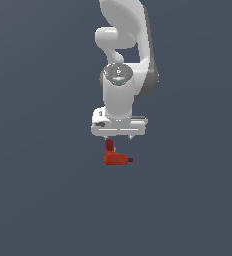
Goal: Pick up the object and move it to a goal position.
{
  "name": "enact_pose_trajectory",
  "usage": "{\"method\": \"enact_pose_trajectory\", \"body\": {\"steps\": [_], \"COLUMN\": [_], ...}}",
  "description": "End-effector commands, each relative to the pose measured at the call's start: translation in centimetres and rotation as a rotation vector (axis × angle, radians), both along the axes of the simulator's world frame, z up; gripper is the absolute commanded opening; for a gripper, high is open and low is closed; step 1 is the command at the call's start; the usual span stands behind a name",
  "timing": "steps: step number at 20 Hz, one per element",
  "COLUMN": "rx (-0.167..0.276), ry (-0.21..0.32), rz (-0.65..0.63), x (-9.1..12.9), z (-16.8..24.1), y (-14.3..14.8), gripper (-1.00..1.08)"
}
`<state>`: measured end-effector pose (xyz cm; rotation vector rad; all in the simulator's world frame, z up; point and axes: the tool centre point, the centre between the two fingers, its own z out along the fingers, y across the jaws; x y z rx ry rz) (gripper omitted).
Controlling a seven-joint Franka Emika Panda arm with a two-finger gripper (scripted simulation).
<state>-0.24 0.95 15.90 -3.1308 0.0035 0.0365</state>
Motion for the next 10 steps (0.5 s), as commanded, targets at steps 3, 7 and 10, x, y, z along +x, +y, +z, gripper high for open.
{"method": "enact_pose_trajectory", "body": {"steps": [3,7,10], "rx": [0.0,0.003,0.003], "ry": [-0.004,-0.019,-0.019], "rz": [0.001,0.003,0.003], "x": [0.12,0.7,0.69], "z": [0.14,0.85,0.82], "y": [0.16,0.92,0.9], "gripper": [1.08,1.08,1.08]}}
